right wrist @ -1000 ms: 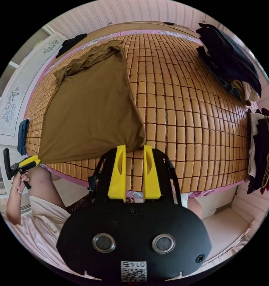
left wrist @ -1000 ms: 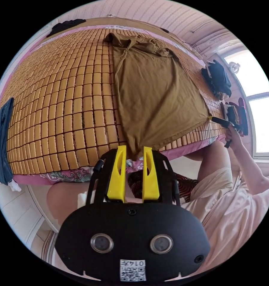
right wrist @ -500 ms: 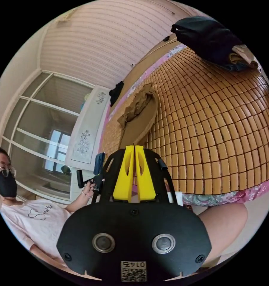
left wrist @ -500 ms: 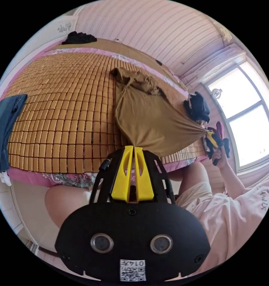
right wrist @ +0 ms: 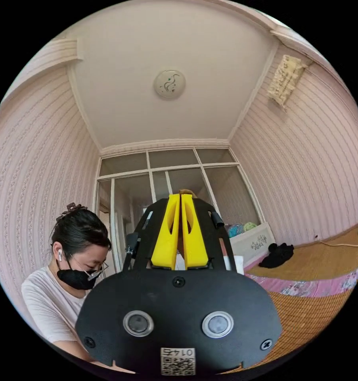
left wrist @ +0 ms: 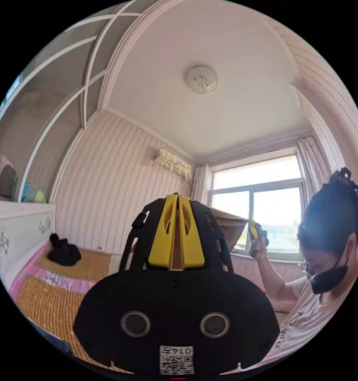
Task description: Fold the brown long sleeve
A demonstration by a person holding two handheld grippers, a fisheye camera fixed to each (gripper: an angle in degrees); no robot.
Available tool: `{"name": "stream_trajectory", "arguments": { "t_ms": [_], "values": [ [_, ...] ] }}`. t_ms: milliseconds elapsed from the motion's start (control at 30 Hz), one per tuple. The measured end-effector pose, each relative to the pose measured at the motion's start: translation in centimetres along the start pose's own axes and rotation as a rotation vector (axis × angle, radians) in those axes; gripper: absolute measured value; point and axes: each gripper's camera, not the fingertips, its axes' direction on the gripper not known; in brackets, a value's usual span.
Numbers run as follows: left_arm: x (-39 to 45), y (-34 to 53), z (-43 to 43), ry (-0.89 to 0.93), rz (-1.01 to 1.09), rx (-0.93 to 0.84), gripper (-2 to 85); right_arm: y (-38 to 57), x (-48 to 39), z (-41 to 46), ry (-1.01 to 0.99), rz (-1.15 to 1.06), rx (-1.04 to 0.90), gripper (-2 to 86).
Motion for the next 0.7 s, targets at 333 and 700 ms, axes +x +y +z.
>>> {"name": "stream_trajectory", "arguments": {
  "t_ms": [333,700],
  "values": [
    [3.6,-4.7,-0.1,-0.196,0.024,-0.222,-1.0,-2.6,-7.9,2.2,0.605,-0.157,-0.359,-0.4],
    [11.8,-11.1,-7.5,-0.050,0.154,0.076,-1.0,-6.1,-22.0,-2.5,0.382,-0.422,-0.170,-0.4]
  ]
}}
